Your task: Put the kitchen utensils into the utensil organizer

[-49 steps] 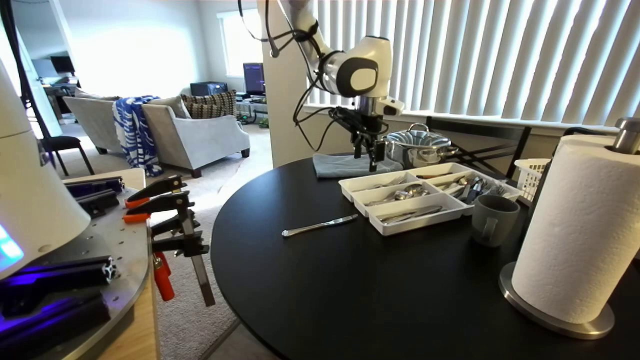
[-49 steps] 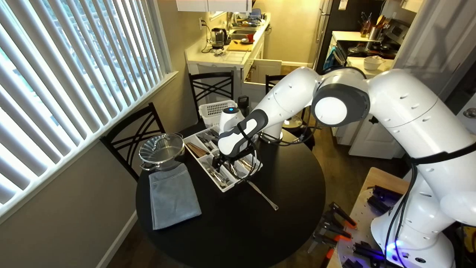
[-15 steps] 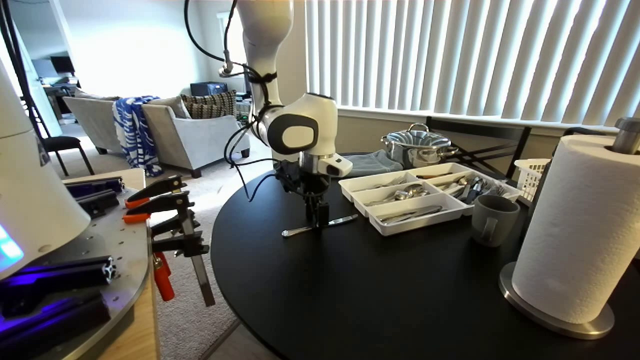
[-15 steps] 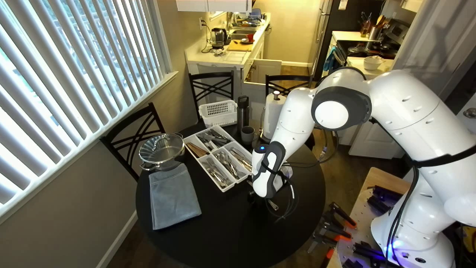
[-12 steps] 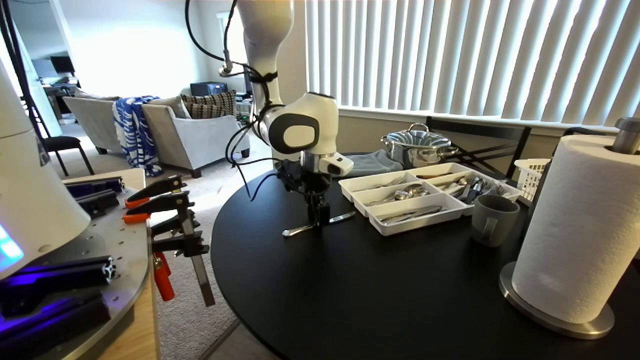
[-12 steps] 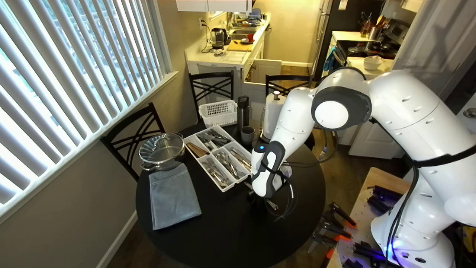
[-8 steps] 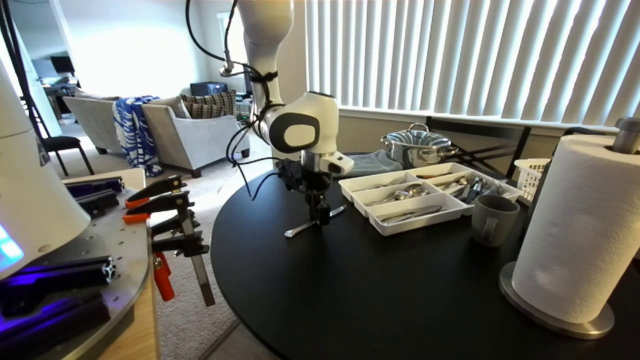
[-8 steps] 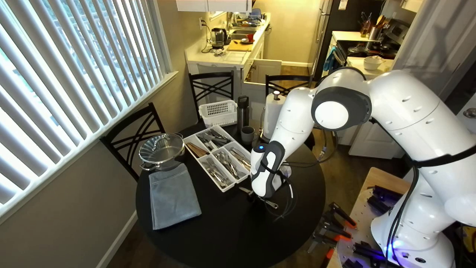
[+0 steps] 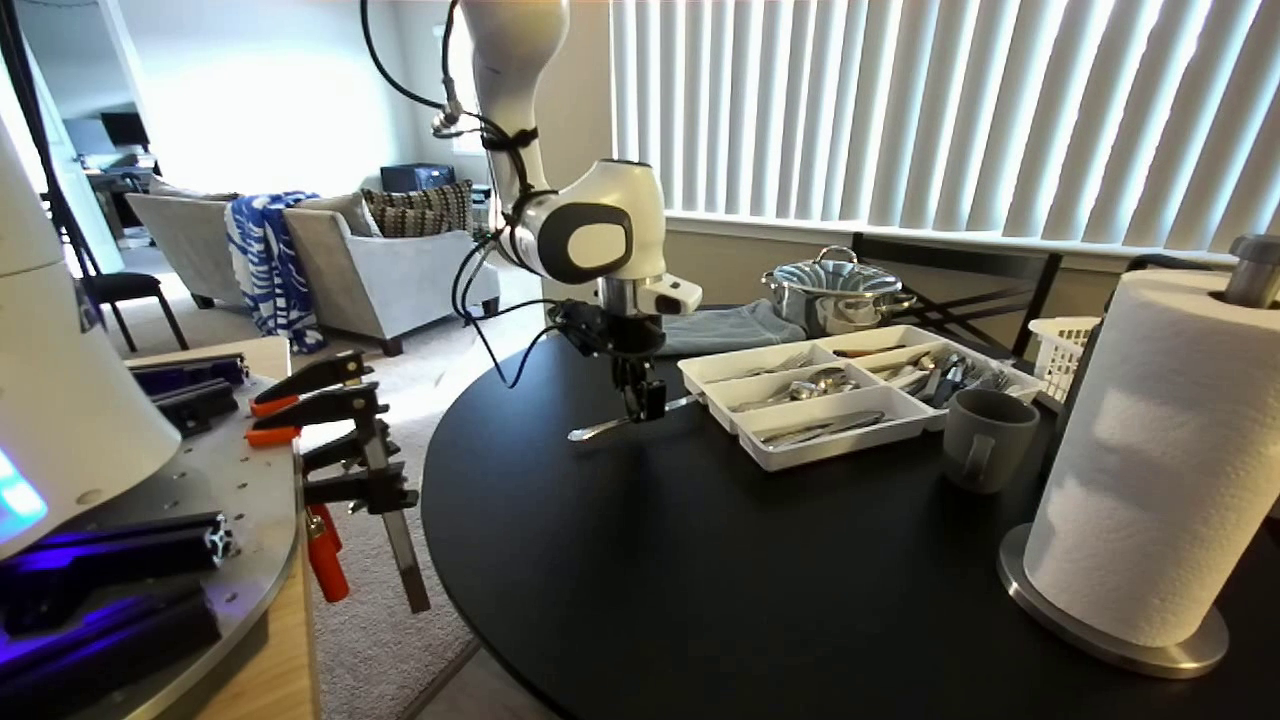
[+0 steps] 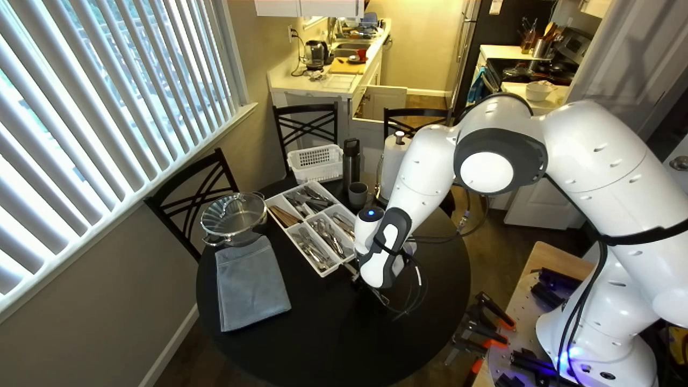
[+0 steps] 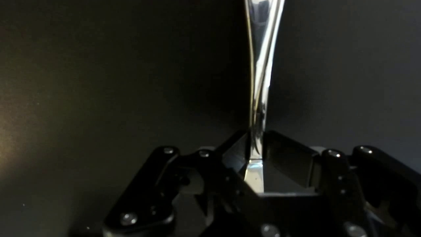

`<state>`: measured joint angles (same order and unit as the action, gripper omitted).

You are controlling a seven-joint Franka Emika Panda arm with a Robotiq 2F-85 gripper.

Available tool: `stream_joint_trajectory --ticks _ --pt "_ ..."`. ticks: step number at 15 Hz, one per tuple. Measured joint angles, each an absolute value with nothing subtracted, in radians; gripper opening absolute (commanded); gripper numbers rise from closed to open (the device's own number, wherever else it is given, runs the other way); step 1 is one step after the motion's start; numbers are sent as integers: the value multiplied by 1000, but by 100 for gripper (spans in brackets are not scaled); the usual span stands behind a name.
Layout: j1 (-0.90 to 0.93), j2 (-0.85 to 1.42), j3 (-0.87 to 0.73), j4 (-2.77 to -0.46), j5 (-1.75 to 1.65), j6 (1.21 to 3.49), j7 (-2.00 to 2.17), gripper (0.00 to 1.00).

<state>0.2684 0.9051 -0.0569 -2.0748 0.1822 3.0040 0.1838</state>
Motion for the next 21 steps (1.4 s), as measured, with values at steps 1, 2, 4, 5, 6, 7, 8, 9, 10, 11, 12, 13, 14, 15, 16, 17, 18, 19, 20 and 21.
stream_joint_trajectory --ticks 1,2,4,5,6,7,8,9,10,11,12,13,14,15,16,17,18,19,20,21 --pt "278 889 -60 -2084 180 3014 184 5" --pt "287 871 -64 -2099 179 3024 184 5" --pt "300 832 -71 -2134 179 3047 184 5" --pt "303 812 -73 -2153 179 3061 184 5" --pt "303 794 -73 -2171 179 3075 184 5" --pt "302 777 -74 -2188 179 3085 184 5" --pt "301 762 -74 -2203 179 3093 184 5" --pt "297 750 -72 -2216 179 3099 184 5" --pt "287 738 -64 -2229 176 3100 180 5" --pt "271 727 -50 -2240 168 3100 175 5" --pt "247 717 -30 -2250 162 3100 166 5" --pt "218 706 -5 -2261 153 3100 151 5" --pt "177 695 32 -2273 142 3100 123 5" --pt "121 683 85 -2287 129 3100 82 5" --pt "55 672 146 -2303 114 3098 38 5" --pt "-14 661 209 -2320 102 3097 -3 5" --pt "-78 651 263 -2338 95 3095 -38 5" --pt "-131 644 304 -2353 93 3091 -61 5" --pt "-171 639 330 -2364 93 3090 -68 5" --pt "-200 636 345 -2369 93 3090 -68 5"
